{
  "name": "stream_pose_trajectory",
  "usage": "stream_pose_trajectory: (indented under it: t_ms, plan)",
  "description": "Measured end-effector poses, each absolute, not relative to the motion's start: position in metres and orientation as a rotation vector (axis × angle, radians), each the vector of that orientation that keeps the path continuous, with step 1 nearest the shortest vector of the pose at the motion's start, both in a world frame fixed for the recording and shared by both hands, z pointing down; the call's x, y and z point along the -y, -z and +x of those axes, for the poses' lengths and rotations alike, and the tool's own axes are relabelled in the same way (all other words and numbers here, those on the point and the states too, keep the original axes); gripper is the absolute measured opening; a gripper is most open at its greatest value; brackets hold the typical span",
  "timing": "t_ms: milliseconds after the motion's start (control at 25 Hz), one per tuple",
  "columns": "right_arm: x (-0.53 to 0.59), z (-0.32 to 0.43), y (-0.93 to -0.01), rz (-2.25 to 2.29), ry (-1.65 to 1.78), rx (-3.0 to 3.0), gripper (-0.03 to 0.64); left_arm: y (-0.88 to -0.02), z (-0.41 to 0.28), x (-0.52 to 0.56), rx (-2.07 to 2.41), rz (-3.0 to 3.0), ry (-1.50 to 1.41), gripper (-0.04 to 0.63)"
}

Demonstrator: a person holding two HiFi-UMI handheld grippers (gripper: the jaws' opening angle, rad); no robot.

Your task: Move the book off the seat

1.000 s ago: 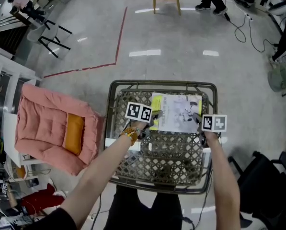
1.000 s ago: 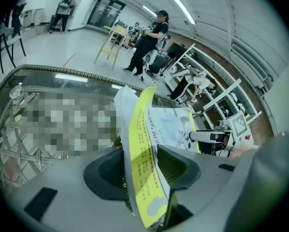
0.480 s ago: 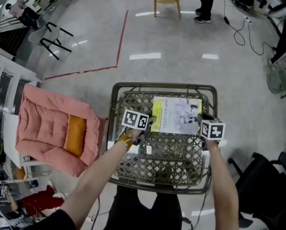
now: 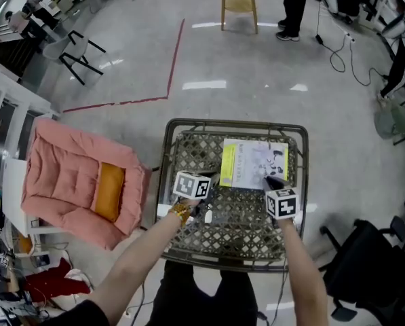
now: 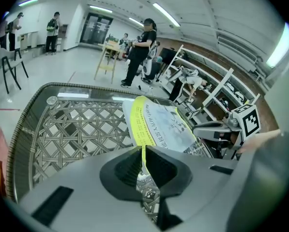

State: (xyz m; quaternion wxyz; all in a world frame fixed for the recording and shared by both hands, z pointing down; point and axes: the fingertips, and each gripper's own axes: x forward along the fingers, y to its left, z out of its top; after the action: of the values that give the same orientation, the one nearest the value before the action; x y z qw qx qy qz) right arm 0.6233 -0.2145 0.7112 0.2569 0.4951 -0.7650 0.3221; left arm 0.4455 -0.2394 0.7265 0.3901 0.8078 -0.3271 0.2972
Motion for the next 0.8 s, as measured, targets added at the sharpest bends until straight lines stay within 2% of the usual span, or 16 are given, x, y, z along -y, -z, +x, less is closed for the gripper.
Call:
stream_pose_trajectory:
  t_ms: [320,800]
  plan:
    - [0.215,0.561,-0.679,1.295,-0.810,2.148,0.028,-0.684,0.428,0.235,0.861,2.155,-0.695,0.018]
    - [0.218,0.450,-0.576,1.273,-0.633,2.315,0.014,-0.588,0.370,0.223,0.957,2.270,-0.503,0.012]
